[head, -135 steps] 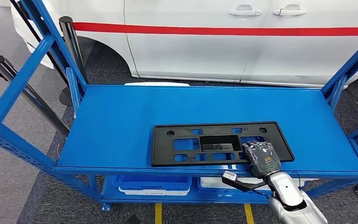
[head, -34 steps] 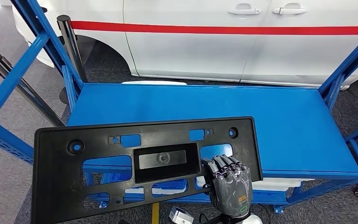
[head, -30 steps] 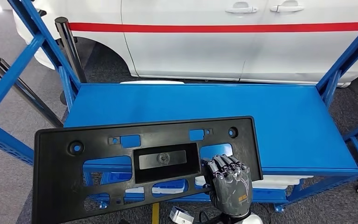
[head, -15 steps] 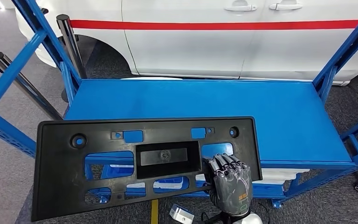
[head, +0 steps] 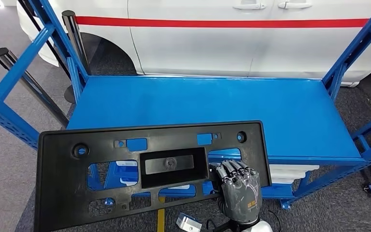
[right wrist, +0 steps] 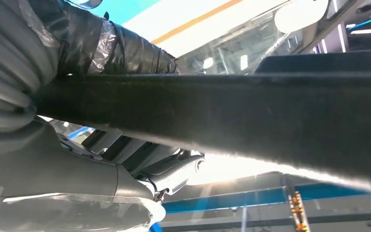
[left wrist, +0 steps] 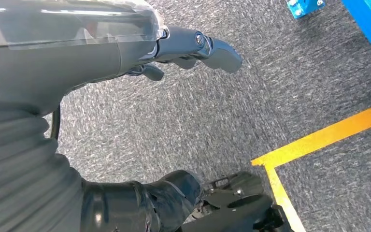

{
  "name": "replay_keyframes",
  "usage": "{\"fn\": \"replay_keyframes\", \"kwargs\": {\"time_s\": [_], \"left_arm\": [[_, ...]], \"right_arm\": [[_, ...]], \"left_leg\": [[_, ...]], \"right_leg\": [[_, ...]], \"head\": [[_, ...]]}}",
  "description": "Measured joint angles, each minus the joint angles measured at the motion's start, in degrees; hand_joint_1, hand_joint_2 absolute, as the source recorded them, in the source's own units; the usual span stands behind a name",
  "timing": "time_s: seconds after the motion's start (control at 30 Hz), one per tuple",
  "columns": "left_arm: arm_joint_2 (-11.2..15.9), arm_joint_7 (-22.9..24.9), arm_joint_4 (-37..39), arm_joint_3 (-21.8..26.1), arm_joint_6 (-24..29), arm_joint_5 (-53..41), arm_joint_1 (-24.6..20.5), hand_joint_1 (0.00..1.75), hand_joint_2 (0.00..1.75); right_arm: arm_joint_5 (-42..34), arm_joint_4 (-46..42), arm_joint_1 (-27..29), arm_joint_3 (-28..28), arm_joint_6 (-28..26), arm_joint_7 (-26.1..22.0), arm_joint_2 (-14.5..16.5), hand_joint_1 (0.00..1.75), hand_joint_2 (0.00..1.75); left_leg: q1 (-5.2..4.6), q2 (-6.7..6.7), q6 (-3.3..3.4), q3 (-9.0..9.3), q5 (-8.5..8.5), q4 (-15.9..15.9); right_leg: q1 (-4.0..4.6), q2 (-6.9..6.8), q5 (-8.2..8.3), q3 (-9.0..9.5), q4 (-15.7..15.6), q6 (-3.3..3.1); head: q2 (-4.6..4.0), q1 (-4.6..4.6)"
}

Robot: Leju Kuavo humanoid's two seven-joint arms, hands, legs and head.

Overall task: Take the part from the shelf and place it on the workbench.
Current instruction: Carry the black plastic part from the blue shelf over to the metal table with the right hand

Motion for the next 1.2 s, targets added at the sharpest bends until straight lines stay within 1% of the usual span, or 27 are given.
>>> {"fn": "replay_keyframes", "kwargs": {"time_s": [0.07, 0.1, 0.13, 0.17, 0.23, 0.27, 0.3, 0.33, 0.4, 0.43, 0.47, 0.57, 0.6, 0.63, 0.67, 0.73, 0.77, 0.8, 0.83, 0.87, 0.9, 0.93, 0.97, 1.03, 1.1, 1.13, 1.2], "left_arm": [[0.01, -0.04, 0.00, -0.04, 0.01, 0.22, 0.00, 0.00, 1.75], [0.01, -0.06, 0.00, -0.07, 0.01, 0.33, 0.01, 0.00, 1.75], [0.01, -0.07, 0.00, -0.10, 0.02, 0.41, 0.01, 0.00, 1.75], [0.01, -0.08, 0.00, -0.14, 0.02, 0.50, 0.02, 0.00, 1.75], [0.01, -0.08, 0.00, -0.21, 0.02, 0.66, 0.04, 0.00, 1.75], [0.01, -0.08, 0.00, -0.24, 0.02, 0.74, 0.07, 0.00, 1.75], [0.01, -0.08, 0.00, -0.26, 0.02, 0.80, 0.10, 0.00, 1.75], [0.02, -0.08, 0.00, -0.27, 0.03, 0.85, 0.12, 0.00, 1.75], [0.04, -0.09, 0.01, -0.31, 0.04, 0.88, 0.06, 0.00, 1.75], [0.05, -0.11, 0.01, -0.33, 0.05, 0.90, -0.01, 0.00, 1.75], [0.05, -0.13, 0.01, -0.36, 0.06, 0.92, -0.06, 0.00, 1.75], [0.05, -0.14, 0.01, -0.46, 0.07, 1.03, 0.03, 0.00, 1.75], [0.04, -0.13, 0.01, -0.48, 0.07, 1.09, 0.06, 0.00, 1.75], [0.04, -0.13, 0.01, -0.48, 0.07, 1.17, 0.04, 0.00, 1.75], [0.03, -0.13, 0.01, -0.49, 0.08, 1.26, 0.00, 0.00, 1.75], [0.03, -0.13, 0.02, -0.49, 0.09, 1.44, -0.02, 0.00, 1.75], [0.03, -0.13, 0.02, -0.49, 0.09, 1.51, 0.02, 0.00, 1.75], [0.03, -0.13, 0.02, -0.50, 0.09, 1.55, 0.05, 0.00, 1.75], [0.03, -0.13, 0.02, -0.51, 0.09, 1.58, 0.07, 0.00, 1.75], [0.03, -0.13, 0.02, -0.52, 0.09, 1.62, 0.07, 0.00, 1.75], [0.01, -0.13, 0.01, -0.55, 0.09, 1.63, 0.07, 0.00, 1.75], [-0.02, -0.13, 0.01, -0.58, 0.09, 1.64, 0.06, 0.00, 1.75], [-0.04, -0.13, 0.01, -0.63, 0.09, 1.66, 0.05, 0.00, 1.75], [-0.05, -0.13, 0.01, -0.74, 0.12, 1.73, 0.03, 0.00, 1.75], [-0.04, -0.13, 0.02, -0.81, 0.18, 1.87, 0.05, 0.00, 1.75], [-0.03, -0.13, 0.02, -0.84, 0.22, 1.94, 0.07, 0.00, 1.75], [-0.01, -0.10, 0.02, -0.86, 0.27, 2.05, 0.09, 0.00, 1.75]], "right_arm": [[-0.14, -0.01, 0.13, -0.21, -0.01, -0.23, 0.21, 1.75, 1.75], [-0.19, -0.01, 0.17, -0.32, -0.01, -0.35, 0.34, 1.75, 1.75], [-0.25, -0.01, 0.19, -0.42, -0.01, -0.47, 0.53, 1.75, 1.75], [-0.29, -0.01, 0.25, -0.52, -0.01, -0.62, 0.74, 1.75, 1.75], [-0.51, -0.01, 0.50, -0.72, -0.01, -0.96, 1.09, 1.75, 1.75], [-0.65, -0.01, 0.69, -0.85, -0.01, -1.15, 1.18, 1.75, 1.75], [-0.77, -0.01, 0.89, -0.98, -0.01, -1.32, 1.25, 1.75, 1.75], [-0.86, -0.01, 1.09, -1.12, -0.01, -1.45, 1.33, 1.75, 1.75], [-0.97, -0.03, 1.39, -1.30, -0.01, -1.60, 1.63, 1.75, 1.75], [-1.04, -0.07, 1.47, -1.37, -0.01, -1.69, 1.80, 1.75, 1.75], [-1.09, -0.11, 1.52, -1.41, -0.01, -1.79, 1.93, 1.75, 1.75], [-1.19, -0.25, 1.78, -1.53, -0.02, -2.17, 2.11, 1.75, 1.75], [-1.22, -0.30, 1.94, -1.65, -0.02, -2.27, 2.14, 1.75, 1.75], [-1.25, -0.37, 2.10, -1.82, -0.03, -2.37, 2.15, 1.75, 1.75], [-1.29, -0.44, 2.24, -2.02, -0.03, -2.45, 2.15, 1.75, 1.75], [-1.38, -0.49, 2.55, -2.36, -0.03, -2.58, 2.15, 1.75, 1.75], [-1.41, -0.49, 2.72, -2.51, -0.03, -2.61, 2.15, 1.75, 1.75], [-1.44, -0.49, 2.88, -2.65, -0.03, -2.65, 2.16, 1.75, 1.75], [-1.47, -0.50, 2.99, -2.79, -0.03, -2.70, 2.16, 1.75, 1.75], [-1.51, -0.51, 3.04, -2.91, -0.03, -2.79, 2.18, 1.75, 1.75], [-1.56, -0.54, 3.06, -3.03, -0.03, -2.91, 2.23, 1.75, 1.75], [-1.60, -0.60, 3.11, -3.13, -0.03, -3.02, 2.31, 1.75, 1.75], [-1.64, -0.72, 3.22, -3.23, -0.03, -3.15, 2.41, 1.75, 1.75], [-1.78, -0.96, 3.54, -3.46, -0.04, -3.39, 2.58, 1.75, 1.75], [-1.94, -1.12, 3.91, -3.72, -0.05, -3.61, 2.81, 1.75, 1.75], [-2.02, -1.16, 4.07, -3.82, -0.04, -3.69, 2.98, 1.75, 1.75], [-2.15, -1.19, 4.37, -3.95, -0.04, -3.88, 3.31, 1.75, 1.75]], "left_leg": [[0.11, -0.04, -0.70, -0.23, 0.28, -0.03], [0.18, -0.08, -1.04, -0.53, -0.23, 0.41], [0.27, -0.12, -1.33, -1.15, -1.55, 1.76], [0.39, -0.16, -1.60, -2.13, -3.58, 4.20], [0.51, -0.16, -2.04, -4.59, -8.10, 11.28], [0.55, -0.16, -2.17, -5.27, -9.36, 13.98], [0.56, -0.16, -2.23, -4.95, -9.52, 14.81], [0.57, -0.16, -2.21, -3.50, -8.65, 13.35], [0.57, -0.18, -1.91, 1.63, -5.89, 5.63], [0.45, -0.22, -1.66, 3.73, -4.97, 2.06], [0.31, -0.26, -1.38, 4.98, -4.52, -0.29], [0.09, -0.30, -0.37, 5.10, -3.84, -1.51], [0.17, -0.21, 0.08, 4.97, -3.40, -1.70], [0.29, -0.11, 0.58, 4.72, -2.91, -1.90], [0.39, 0.00, 1.01, 4.37, -2.42, -2.04], [0.24, 0.10, 1.48, 3.36, -1.75, -1.89], [0.17, 0.12, 1.51, 2.83, -1.47, -1.76], [0.11, 0.14, 1.49, 2.31, -1.23, -1.59], [0.07, 0.14, 1.44, 1.82, -1.04, -1.39], [0.03, 0.13, 1.37, 1.42, -0.90, -1.15], [0.02, 0.13, 1.25, 1.11, -0.78, -0.93], [-0.06, 0.12, 1.06, 0.86, -0.64, -0.74], [-0.13, 0.11, 0.79, 0.74, -0.47, -0.63], [-0.20, 0.10, 0.08, 0.60, 0.00, -0.64], [-0.20, 0.00, -0.63, 0.33, -0.06, -0.44], [-0.16, -0.07, -0.99, -0.09, -1.04, 0.42], [0.11, -0.20, -1.68, -1.87, -5.16, 5.15]], "right_leg": [[-0.07, -0.02, 0.69, -0.37, -0.23, -0.82], [-0.19, -0.07, 1.09, -0.57, -0.41, -1.26], [-0.34, -0.14, 1.50, -0.86, -0.59, -1.71], [-0.41, -0.22, 1.90, -1.23, -0.68, -2.04], [-0.31, -0.30, 2.55, -2.19, -0.64, -2.32], [-0.27, -0.33, 2.86, -2.66, -0.59, -2.32], [-0.25, -0.34, 3.16, -3.10, -0.53, -2.27], [-0.25, -0.33, 3.43, -3.48, -0.44, -2.18], [-0.26, -0.30, 3.84, -3.97, -0.24, -1.85], [-0.18, -0.28, 4.01, -4.13, -0.10, -1.59], [-0.13, -0.29, 4.20, -4.25, -0.01, -1.27], [-0.11, -0.30, 4.84, -4.41, -0.08, -0.15], [-0.15, -0.22, 4.44, -4.60, 0.23, 0.16], [-0.18, -0.15, 3.18, -5.11, 1.39, 0.41], [-0.21, -0.08, 1.17, -5.96, 3.57, 0.59], [-0.27, -0.05, -3.67, -8.26, 10.50, 0.86], [-0.27, -0.05, -5.08, -8.99, 13.45, 0.96], [-0.26, -0.05, -5.48, -8.97, 14.90, 1.00], [-0.26, -0.05, -4.79, -7.87, 14.15, 0.94], [-0.24, -0.05, -3.39, -5.71, 11.31, 0.77], [-0.19, -0.05, -2.18, -3.00, 7.24, 0.49], [-0.03, -0.05, -1.25, -0.60, 3.51, 0.20], [0.14, -0.05, -0.71, 0.99, 0.82, -0.09], [0.50, -0.04, -0.42, 1.64, -0.82, -0.55], [0.24, -0.11, 0.23, 1.30, -1.40, -1.31], [0.06, -0.19, 0.67, 1.03, -1.62, -1.81], [-0.12, -0.33, 1.51, 0.23, -1.81, -2.53]], "head": [[0.00, 0.01], [0.00, -0.01], [0.00, -0.04], [0.00, -0.07], [0.00, -0.11], [0.00, -0.11], [0.00, -0.12], [0.00, -0.12], [0.00, -0.13], [0.00, -0.11], [0.00, -0.11], [0.00, -0.09], [0.00, -0.08], [0.00, -0.05], [0.00, -0.01], [0.00, 0.04], [0.00, 0.04], [0.00, 0.03], [0.00, 0.03], [0.00, 0.03], [0.00, 0.03], [0.00, 0.02], [0.00, 0.02], [0.00, 0.00], [0.00, 0.00], [0.00, -0.06], [0.00, -0.20]]}}
